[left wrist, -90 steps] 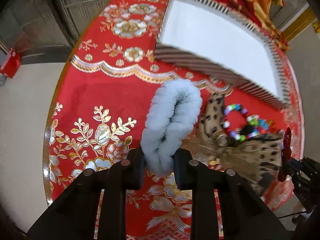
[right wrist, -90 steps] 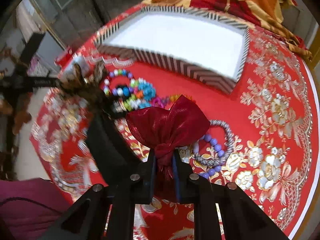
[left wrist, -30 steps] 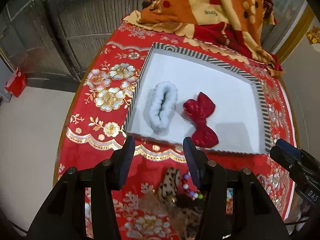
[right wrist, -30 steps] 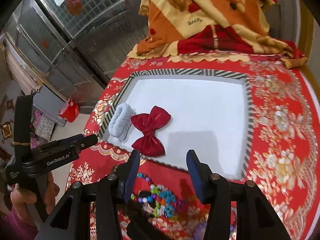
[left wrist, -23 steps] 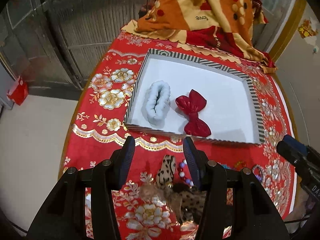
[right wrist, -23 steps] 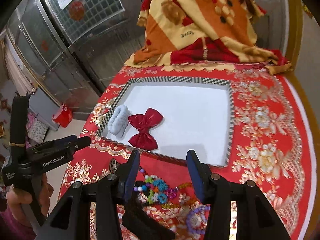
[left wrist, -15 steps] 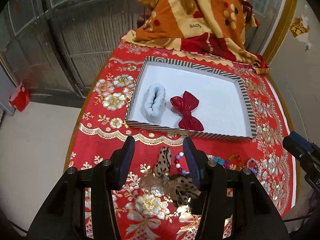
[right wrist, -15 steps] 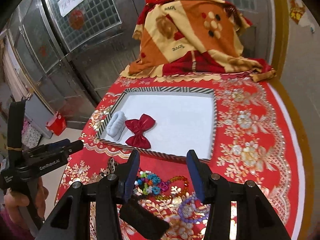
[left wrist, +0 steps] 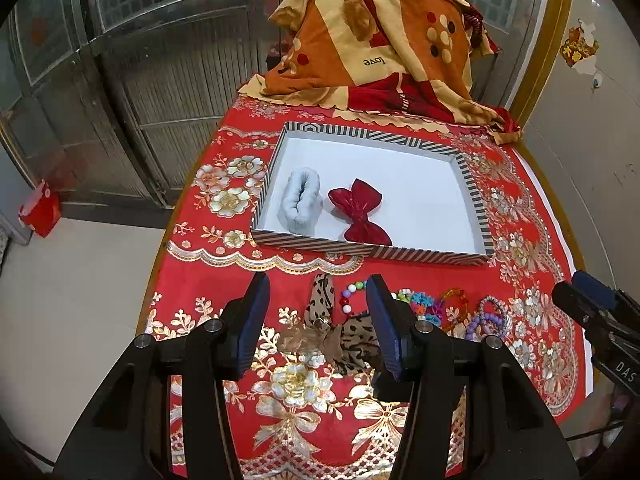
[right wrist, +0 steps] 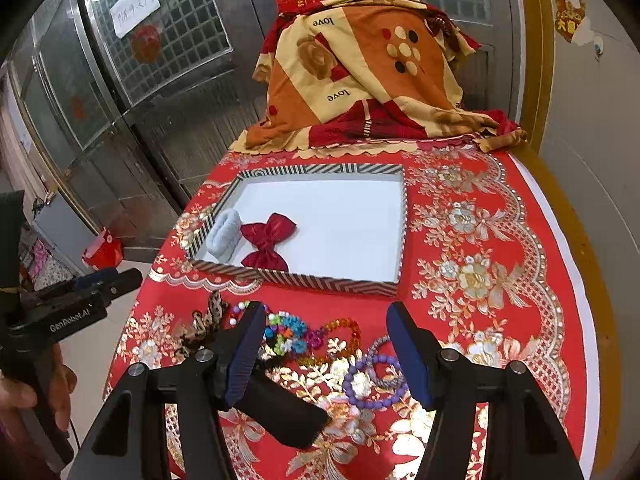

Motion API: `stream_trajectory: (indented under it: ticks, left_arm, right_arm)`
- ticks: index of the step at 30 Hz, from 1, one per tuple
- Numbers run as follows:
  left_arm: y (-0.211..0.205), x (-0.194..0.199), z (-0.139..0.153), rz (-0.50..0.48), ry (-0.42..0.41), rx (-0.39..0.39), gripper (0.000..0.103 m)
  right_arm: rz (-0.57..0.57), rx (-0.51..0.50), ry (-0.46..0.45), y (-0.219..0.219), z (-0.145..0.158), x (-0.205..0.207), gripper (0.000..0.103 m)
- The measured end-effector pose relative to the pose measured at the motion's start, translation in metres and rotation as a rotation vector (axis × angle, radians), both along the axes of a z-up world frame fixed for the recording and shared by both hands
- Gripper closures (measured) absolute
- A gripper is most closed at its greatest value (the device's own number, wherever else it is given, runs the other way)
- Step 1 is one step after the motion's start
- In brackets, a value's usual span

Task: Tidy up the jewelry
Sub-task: 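Withdraw both grippers and move toward the leopard bow clip and beaded bracelets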

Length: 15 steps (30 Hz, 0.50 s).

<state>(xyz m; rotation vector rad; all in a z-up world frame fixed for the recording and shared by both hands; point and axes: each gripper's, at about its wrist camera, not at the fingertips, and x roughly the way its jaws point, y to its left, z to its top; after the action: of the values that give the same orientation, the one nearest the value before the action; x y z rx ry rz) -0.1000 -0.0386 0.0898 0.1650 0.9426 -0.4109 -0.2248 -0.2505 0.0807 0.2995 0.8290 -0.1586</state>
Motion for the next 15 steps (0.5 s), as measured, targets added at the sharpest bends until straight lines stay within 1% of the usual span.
stream_trajectory:
  ticks: [5,7,15]
  left_arm:
    - [0.001,-0.008,0.002,-0.002,-0.007,-0.002,0.054]
    - [0.002,-0.010,0.002,-0.002,-0.008,-0.003,0.054]
    - [0.000,-0.015,0.002,-0.007,-0.003,0.002,0.054]
  right_arm:
    - [-0.003,-0.002,0.013,0.000,-0.003,-0.007,0.041]
    - [0.000,0.002,0.018,0.001,-0.004,-0.009,0.038]
    - [0.007,-0.001,0.011,0.004,-0.004,-0.014,0.038]
